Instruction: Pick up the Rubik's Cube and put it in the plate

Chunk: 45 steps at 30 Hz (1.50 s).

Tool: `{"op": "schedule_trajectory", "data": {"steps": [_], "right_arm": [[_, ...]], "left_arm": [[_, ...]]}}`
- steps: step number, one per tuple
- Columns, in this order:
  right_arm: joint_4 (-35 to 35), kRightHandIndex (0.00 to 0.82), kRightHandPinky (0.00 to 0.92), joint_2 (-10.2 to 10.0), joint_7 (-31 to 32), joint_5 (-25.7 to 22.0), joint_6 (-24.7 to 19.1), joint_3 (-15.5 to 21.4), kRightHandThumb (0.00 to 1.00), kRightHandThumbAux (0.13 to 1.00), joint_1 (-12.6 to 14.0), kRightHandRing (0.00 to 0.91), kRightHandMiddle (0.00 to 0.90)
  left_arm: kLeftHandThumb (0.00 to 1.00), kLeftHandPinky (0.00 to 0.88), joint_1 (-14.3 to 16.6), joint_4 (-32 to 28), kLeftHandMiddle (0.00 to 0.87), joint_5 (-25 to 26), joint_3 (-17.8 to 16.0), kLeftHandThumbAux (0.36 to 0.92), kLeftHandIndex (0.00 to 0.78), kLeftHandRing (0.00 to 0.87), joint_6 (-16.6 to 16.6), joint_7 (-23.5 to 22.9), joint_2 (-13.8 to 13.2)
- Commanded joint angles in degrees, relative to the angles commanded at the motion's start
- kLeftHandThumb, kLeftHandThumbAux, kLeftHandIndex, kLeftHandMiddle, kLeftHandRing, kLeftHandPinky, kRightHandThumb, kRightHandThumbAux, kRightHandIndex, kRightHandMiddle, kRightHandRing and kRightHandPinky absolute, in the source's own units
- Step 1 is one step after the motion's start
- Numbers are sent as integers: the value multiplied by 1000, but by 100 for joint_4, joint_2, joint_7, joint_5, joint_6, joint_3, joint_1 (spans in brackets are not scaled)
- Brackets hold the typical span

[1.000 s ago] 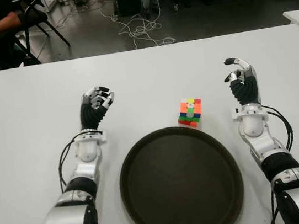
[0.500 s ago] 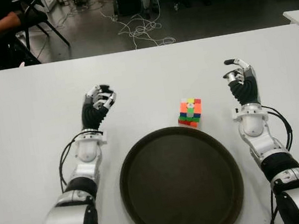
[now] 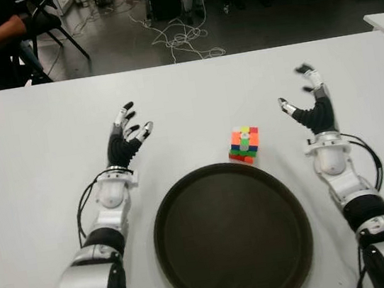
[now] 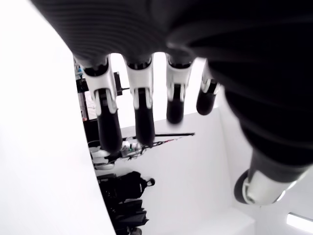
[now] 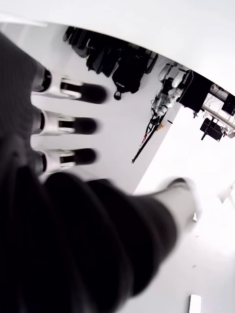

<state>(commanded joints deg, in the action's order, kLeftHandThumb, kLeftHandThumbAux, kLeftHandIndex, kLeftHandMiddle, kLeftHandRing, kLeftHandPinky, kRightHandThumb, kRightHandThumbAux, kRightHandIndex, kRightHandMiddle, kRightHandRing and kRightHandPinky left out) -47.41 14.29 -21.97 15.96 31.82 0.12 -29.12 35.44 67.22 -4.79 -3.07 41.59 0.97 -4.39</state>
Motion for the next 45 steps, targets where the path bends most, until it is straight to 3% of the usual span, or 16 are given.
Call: {"op": "schedule_trajectory", "data": {"steps": [8, 13, 18, 24, 27, 32, 37, 45], "right_arm": [[385, 62, 4, 92, -68, 196, -176, -54, 0, 800, -80, 61, 97], [564, 68, 75, 204, 31, 303, -179, -89, 0, 792, -198, 105, 127], [79, 103, 180, 427, 90, 434, 108, -179, 0, 804, -821, 168, 168], [238, 153, 248, 594, 14, 870, 221, -480, 0, 819, -1091, 220, 213], [735, 169, 220, 921, 513, 1250, -79, -775, 0, 817, -1085, 223, 221], [1526, 170, 145, 1298, 1626, 1589, -704, -1135, 0, 774, -996, 187, 195], [1891, 167, 106, 1608, 2513, 1828, -1010, -1450, 0, 738, -984, 165, 178], [1885, 153, 136, 1853, 3450, 2013, -1112, -1837, 0, 734, -1098, 189, 191]], "left_arm": [[0, 23, -11, -14, 87, 13, 7, 602, 87, 34, -20, -95, -9], [0, 40, -13, -22, 125, 49, -15, 639, 129, 66, -18, -183, 6], [0, 46, -3, -48, 135, 61, -8, 634, 143, 76, -95, -321, -14], [0, 55, -8, -85, 149, 64, -13, 627, 159, 88, -165, -415, -27], [0, 74, -4, -98, 160, 42, 3, 622, 165, 104, -190, -447, -41], [0, 102, 13, -128, 175, 112, -7, 613, 175, 125, -266, -722, -69], [0, 122, -4, -166, 187, 260, -58, 614, 201, 147, -294, -1038, -79], [0, 132, -45, -235, 204, 432, -130, 659, 228, 173, -269, -1267, -57]]}}
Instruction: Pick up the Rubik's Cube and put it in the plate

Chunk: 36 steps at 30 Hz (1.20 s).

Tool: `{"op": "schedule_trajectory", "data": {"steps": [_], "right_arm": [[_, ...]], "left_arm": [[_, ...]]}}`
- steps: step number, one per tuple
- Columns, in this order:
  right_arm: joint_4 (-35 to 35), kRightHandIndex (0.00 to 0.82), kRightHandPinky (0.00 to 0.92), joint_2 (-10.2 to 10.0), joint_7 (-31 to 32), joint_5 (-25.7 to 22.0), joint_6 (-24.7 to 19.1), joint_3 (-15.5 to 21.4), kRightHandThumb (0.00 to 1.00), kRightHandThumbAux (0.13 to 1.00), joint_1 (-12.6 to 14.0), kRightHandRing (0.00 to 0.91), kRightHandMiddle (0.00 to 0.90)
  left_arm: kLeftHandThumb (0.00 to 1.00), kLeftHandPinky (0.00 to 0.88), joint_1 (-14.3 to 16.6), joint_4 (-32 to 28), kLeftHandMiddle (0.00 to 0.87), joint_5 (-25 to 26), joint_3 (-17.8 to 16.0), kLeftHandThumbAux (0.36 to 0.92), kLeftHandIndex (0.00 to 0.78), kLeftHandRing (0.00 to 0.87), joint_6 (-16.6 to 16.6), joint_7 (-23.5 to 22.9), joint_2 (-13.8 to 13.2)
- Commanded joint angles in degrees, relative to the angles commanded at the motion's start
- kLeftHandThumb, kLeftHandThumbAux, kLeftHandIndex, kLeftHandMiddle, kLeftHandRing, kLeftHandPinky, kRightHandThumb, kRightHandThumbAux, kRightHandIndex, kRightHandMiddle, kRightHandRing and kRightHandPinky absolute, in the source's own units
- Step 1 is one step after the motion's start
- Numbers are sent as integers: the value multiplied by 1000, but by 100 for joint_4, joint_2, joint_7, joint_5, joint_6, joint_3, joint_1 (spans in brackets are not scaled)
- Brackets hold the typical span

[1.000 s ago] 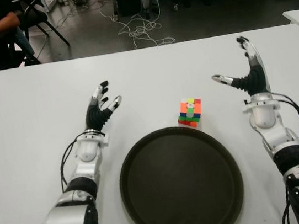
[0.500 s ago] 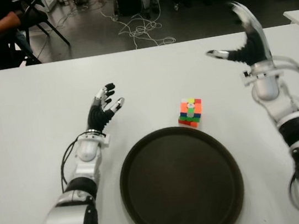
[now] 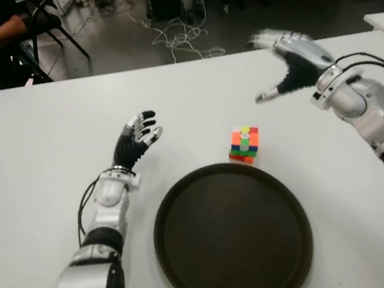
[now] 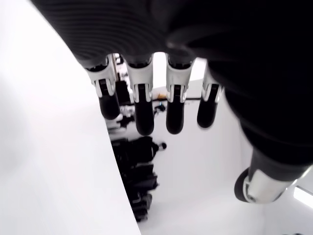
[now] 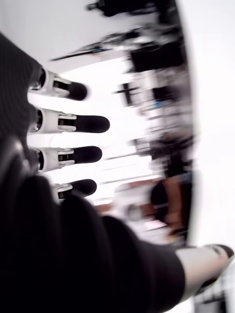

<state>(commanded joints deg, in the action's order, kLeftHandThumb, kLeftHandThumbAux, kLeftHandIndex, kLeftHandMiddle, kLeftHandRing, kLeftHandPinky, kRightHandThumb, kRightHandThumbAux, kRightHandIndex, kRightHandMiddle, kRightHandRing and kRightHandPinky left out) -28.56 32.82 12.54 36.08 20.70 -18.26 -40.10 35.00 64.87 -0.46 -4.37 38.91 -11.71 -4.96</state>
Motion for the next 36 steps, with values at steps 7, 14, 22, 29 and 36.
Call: {"op": "schedule_trajectory", "data": {"steps": [7, 14, 22, 29, 36], "right_arm": [[77, 156, 177, 80, 568, 33, -221, -115, 0, 753, -36, 241, 230], [253, 195, 364, 90, 789, 48, -403, -144, 0, 803, -4, 428, 346], [388, 185, 365, 82, 817, 90, -552, -155, 0, 803, 40, 462, 364], [466, 180, 337, 96, 899, 102, -624, -177, 0, 783, 54, 413, 330], [498, 201, 312, 95, 912, 90, -618, -182, 0, 763, 79, 364, 306]], "left_arm": [[0, 135, -9, -33, 197, 77, -53, 679, 208, 171, -13, -78, 10], [0, 146, -28, -57, 196, 82, -71, 699, 207, 172, 37, -65, 14], [0, 144, -25, -56, 187, 47, -60, 697, 207, 166, -32, 12, 8], [0, 156, -30, -75, 192, 71, -75, 731, 227, 172, -22, 23, 30], [0, 148, -32, -78, 201, 62, -81, 744, 230, 176, -12, 54, 45]]}}
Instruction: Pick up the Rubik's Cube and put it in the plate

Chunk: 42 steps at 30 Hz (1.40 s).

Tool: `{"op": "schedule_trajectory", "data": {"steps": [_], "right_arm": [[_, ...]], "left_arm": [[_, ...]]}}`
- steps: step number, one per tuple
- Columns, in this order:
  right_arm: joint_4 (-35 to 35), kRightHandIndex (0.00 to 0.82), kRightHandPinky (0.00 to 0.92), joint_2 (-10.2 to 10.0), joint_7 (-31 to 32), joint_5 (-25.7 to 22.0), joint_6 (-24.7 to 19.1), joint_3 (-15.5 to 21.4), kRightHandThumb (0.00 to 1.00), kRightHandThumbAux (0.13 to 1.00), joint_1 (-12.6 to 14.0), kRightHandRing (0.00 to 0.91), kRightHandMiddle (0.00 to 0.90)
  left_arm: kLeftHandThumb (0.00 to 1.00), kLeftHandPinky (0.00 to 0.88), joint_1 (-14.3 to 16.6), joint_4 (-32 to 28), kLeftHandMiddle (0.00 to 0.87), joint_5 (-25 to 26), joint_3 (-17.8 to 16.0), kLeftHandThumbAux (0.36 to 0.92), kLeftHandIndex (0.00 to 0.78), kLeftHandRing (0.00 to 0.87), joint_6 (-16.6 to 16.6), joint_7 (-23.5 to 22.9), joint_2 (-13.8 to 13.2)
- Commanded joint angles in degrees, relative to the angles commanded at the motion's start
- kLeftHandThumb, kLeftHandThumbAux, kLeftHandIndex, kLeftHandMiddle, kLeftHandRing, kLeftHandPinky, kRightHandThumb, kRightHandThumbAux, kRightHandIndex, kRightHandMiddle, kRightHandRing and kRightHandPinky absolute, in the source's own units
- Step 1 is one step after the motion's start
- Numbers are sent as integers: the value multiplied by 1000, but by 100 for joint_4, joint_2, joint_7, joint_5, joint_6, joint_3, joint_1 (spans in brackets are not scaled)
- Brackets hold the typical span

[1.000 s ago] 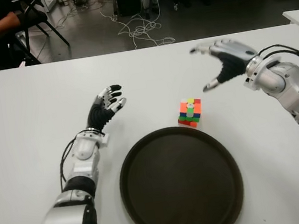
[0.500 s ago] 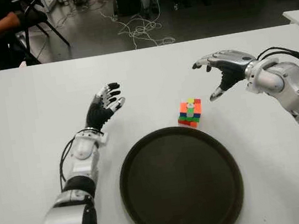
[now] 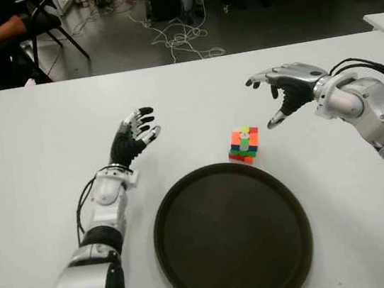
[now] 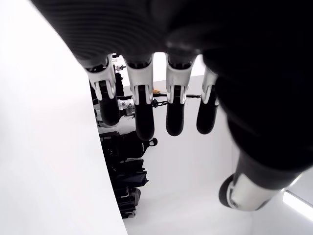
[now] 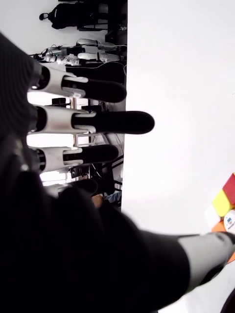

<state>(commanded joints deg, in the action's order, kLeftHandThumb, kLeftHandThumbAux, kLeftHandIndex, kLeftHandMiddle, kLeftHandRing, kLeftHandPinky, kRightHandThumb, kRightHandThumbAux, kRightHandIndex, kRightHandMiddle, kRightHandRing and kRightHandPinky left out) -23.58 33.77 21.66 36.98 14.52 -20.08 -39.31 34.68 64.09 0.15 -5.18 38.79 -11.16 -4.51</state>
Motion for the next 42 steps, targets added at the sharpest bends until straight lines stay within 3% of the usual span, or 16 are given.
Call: {"op": "schedule_trajectory", "data": {"steps": [25, 27, 30, 33, 42], "right_arm": [[238, 225, 284, -57, -5, 47, -35, -63, 0, 747, 137, 349, 308], [272, 221, 254, -64, -13, 1, 36, -53, 0, 743, 144, 330, 298], [266, 152, 100, -71, -49, -63, 149, -31, 0, 744, 152, 178, 184], [263, 112, 36, -79, -60, -84, 204, -15, 0, 749, 157, 105, 127], [105, 17, 1, -223, -362, -347, 599, 77, 0, 781, 210, 6, 13]], "left_arm": [[0, 149, 26, 22, 194, -93, 61, 750, 206, 171, -41, 182, 8], [0, 148, 32, 23, 199, -79, 53, 753, 210, 173, -63, 179, 13], [0, 148, 29, 5, 203, -58, 40, 780, 219, 172, -73, 180, 26], [0, 150, 28, -2, 203, -59, 39, 790, 223, 172, -66, 187, 30], [0, 155, 26, -22, 202, 31, -15, 800, 234, 179, -87, 114, 58]]}}
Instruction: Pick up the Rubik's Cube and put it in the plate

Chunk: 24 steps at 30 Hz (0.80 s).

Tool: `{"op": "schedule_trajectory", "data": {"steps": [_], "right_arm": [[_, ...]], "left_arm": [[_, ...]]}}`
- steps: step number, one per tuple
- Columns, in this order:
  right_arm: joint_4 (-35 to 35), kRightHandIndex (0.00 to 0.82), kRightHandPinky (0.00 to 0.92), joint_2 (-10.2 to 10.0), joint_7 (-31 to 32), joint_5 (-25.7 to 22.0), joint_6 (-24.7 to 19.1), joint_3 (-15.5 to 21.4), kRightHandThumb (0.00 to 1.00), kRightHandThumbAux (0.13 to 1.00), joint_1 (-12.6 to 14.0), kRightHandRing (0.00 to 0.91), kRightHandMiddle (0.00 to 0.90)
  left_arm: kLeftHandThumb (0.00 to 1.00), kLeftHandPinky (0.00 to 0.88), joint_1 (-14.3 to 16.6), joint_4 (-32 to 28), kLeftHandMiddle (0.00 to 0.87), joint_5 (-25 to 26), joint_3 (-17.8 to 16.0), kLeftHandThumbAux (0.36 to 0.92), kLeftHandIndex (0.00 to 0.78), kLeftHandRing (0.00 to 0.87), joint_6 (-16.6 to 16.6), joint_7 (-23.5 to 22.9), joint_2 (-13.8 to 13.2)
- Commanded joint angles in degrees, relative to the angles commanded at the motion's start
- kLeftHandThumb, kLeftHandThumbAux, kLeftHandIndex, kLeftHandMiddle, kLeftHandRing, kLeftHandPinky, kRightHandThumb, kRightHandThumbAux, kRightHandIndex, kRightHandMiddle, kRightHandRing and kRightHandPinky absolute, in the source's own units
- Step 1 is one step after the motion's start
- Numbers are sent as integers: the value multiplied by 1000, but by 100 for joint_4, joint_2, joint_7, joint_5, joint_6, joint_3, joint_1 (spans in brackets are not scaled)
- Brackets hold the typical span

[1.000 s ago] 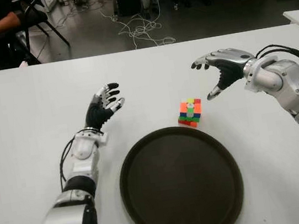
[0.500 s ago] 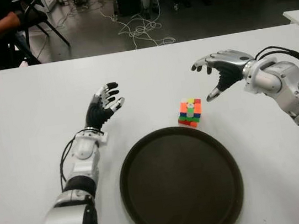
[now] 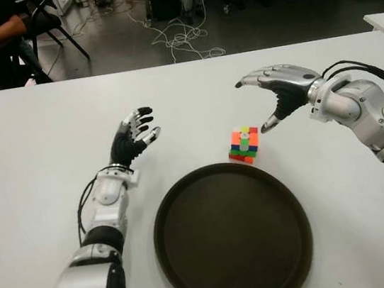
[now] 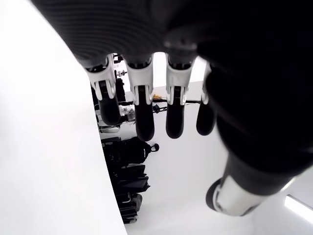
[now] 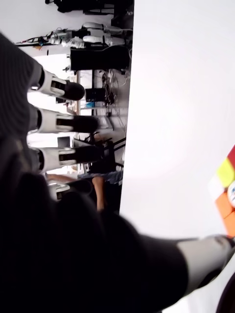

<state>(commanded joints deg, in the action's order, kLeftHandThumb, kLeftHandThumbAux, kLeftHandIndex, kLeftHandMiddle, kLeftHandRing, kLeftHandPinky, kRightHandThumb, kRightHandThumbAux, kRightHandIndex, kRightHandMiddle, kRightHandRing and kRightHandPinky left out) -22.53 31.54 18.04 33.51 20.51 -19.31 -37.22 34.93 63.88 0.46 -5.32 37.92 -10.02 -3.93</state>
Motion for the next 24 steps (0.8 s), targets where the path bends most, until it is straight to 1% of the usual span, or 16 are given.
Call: {"op": "schedule_trajectory", "data": {"steps": [6, 10, 15, 18, 24], "right_arm": [[-200, 1, 0, -64, -144, -126, 280, -11, 0, 768, -8, 0, 1], [-265, 0, 0, -129, -134, -165, 337, -29, 0, 775, 1, 0, 0], [-327, 0, 0, -280, -156, -178, 341, -105, 0, 772, 78, 0, 0], [-360, 0, 0, -375, -90, -178, 282, -153, 0, 768, 76, 0, 0], [-379, 0, 0, -450, 48, -134, 182, -210, 0, 767, 34, 0, 0]], "left_arm": [[0, 162, -5, -11, 202, -3, -14, 797, 243, 182, 26, 14, 9], [0, 161, -9, -23, 210, -3, -23, 805, 252, 187, 44, 26, 15], [0, 161, -20, -45, 212, 12, -52, 802, 250, 189, 27, 82, 40], [0, 146, -24, -58, 204, -14, -58, 803, 235, 179, 3, 165, 40], [0, 145, -36, -91, 195, -75, -31, 824, 215, 166, -34, 299, 26]]}}
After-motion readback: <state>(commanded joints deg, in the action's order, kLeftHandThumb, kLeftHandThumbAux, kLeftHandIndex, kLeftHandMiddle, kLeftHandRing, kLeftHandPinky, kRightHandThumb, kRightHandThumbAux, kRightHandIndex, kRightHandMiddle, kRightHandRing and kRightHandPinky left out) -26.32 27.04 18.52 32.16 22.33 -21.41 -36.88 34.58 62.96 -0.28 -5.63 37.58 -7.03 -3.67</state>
